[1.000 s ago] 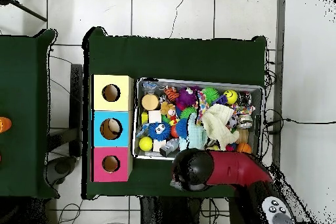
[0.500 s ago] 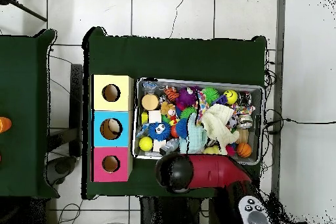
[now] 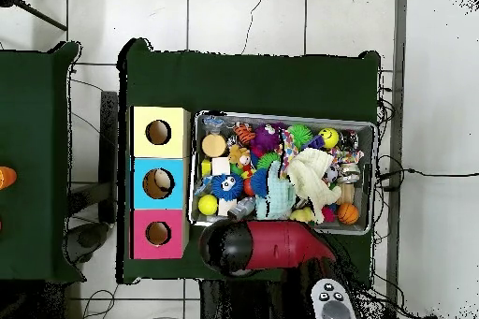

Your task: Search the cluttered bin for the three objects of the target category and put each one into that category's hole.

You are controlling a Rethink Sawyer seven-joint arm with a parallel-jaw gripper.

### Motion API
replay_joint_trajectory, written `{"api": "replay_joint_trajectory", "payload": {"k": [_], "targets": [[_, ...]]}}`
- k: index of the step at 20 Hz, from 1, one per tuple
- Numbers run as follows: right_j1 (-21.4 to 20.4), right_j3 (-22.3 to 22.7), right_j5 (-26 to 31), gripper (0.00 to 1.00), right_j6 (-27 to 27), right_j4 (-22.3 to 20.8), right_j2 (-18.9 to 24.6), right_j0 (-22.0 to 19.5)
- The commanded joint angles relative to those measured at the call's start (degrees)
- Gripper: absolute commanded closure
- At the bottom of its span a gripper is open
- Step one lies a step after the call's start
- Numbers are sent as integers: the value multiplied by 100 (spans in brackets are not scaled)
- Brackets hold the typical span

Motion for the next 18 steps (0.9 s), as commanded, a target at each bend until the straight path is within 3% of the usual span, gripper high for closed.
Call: {"api": "replay_joint_trajectory", "payload": {"k": [1,9,18], "targets": [[202,134,-447,100,1679,378,-128,364],[304,-65,-629,100,1320,404,-20,750],[366,83,-694,100,1359,809,95,988]]}}
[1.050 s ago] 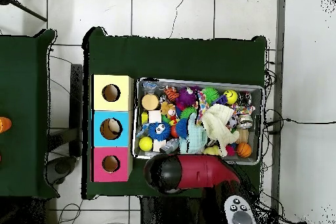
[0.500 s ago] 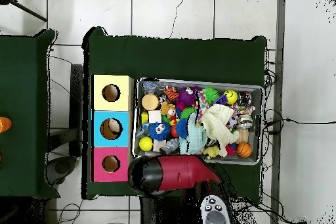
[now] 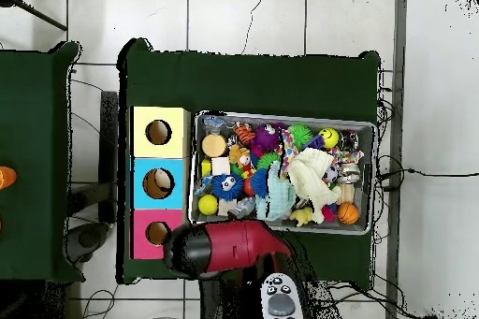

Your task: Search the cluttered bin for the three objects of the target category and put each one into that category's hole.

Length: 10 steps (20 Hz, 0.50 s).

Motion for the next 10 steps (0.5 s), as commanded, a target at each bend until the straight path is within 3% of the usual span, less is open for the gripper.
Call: {"api": "replay_joint_trajectory", "payload": {"k": [1,10], "targets": [[235,88,-460,100,1330,487,229,111],[274,73,-407,100,1340,845,275,401]]}}
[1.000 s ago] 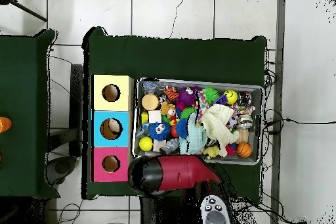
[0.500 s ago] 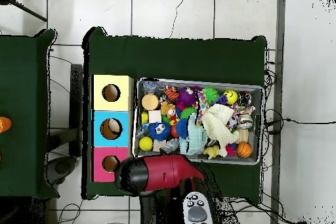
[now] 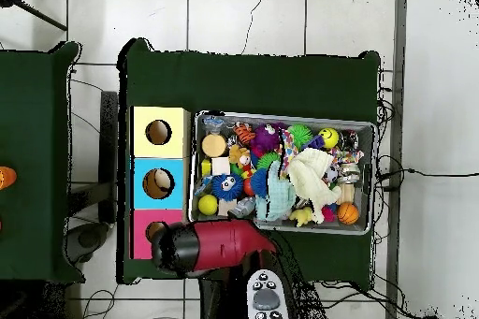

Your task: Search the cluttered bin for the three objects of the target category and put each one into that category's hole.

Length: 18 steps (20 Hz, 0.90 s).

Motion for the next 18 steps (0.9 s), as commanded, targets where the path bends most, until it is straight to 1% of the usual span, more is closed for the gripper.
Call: {"api": "replay_joint_trajectory", "payload": {"k": [1,5,7,10,15,18], "targets": [[139,64,-282,100,1397,516,263,216],[62,54,-113,100,1780,888,189,611],[70,43,-92,100,1861,1063,210,708],[94,-33,-45,100,1950,1214,142,877],[67,-103,173,100,1886,1398,86,975],[123,-158,125,100,1811,1401,19,998]]}}
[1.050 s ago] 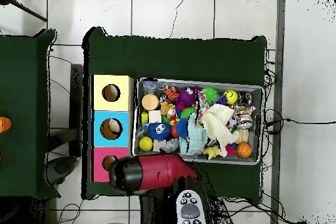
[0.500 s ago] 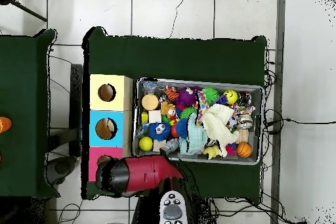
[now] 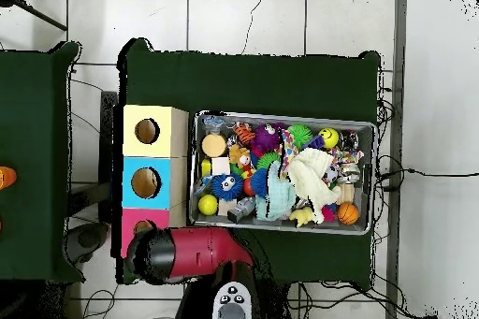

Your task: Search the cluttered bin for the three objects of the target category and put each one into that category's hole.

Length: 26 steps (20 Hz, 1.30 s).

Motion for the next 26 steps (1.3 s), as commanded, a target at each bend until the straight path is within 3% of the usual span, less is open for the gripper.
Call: {"api": "replay_joint_trajectory", "payload": {"k": [1,4,8,12,21,26], "targets": [[180,-160,38,100,1448,642,463,192],[312,-130,-384,100,1014,281,347,-119],[558,-337,-801,100,271,-521,84,-693],[635,-440,-959,100,-265,-1106,166,-1287],[416,-448,-759,100,-245,-1783,446,-1763],[-103,-45,-551,100,149,-1476,657,-1683]]}}
